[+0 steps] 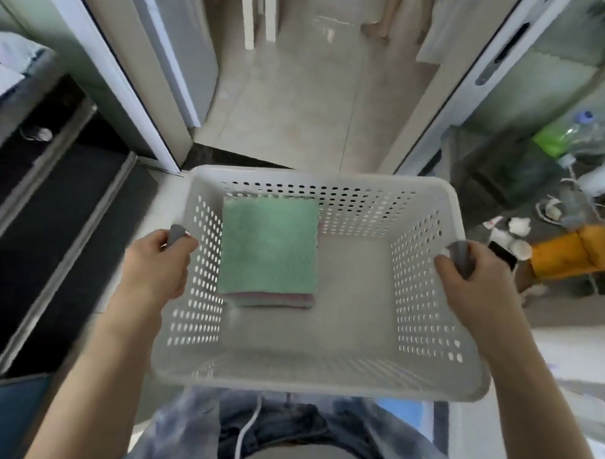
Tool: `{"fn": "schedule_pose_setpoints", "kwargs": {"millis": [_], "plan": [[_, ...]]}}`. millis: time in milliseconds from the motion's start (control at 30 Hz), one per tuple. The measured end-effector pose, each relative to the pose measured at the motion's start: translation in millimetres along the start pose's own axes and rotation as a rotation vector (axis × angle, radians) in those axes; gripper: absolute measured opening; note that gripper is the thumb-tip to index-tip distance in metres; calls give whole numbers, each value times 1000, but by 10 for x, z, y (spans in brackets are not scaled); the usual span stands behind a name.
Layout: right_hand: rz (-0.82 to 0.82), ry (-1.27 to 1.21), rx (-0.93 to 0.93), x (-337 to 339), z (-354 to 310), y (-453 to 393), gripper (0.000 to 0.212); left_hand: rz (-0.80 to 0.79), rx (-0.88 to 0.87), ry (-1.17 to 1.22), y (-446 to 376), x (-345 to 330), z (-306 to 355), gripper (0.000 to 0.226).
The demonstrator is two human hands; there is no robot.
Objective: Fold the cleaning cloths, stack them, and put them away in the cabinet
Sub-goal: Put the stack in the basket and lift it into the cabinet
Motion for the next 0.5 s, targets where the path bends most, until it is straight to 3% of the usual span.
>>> {"fn": "schedule_pose_setpoints", "kwargs": {"millis": [300,500], "plan": [[-257,65,319,-583,-958,-1018,30,351,91,112,-190,393,-77,28],[-294,114,612,-782,-1699,-1585,32,553,73,261,-179,422,-61,19]]}}
Point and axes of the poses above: each hand's wrist, its own y-axis away from the middle knuckle, its own x-axis out of the back of the hand, z = x × y, the point moved 3 cm from there along -y, towards the middle knuckle, and after that the axes turned 10 degrees about y, right-handed, at the moved point
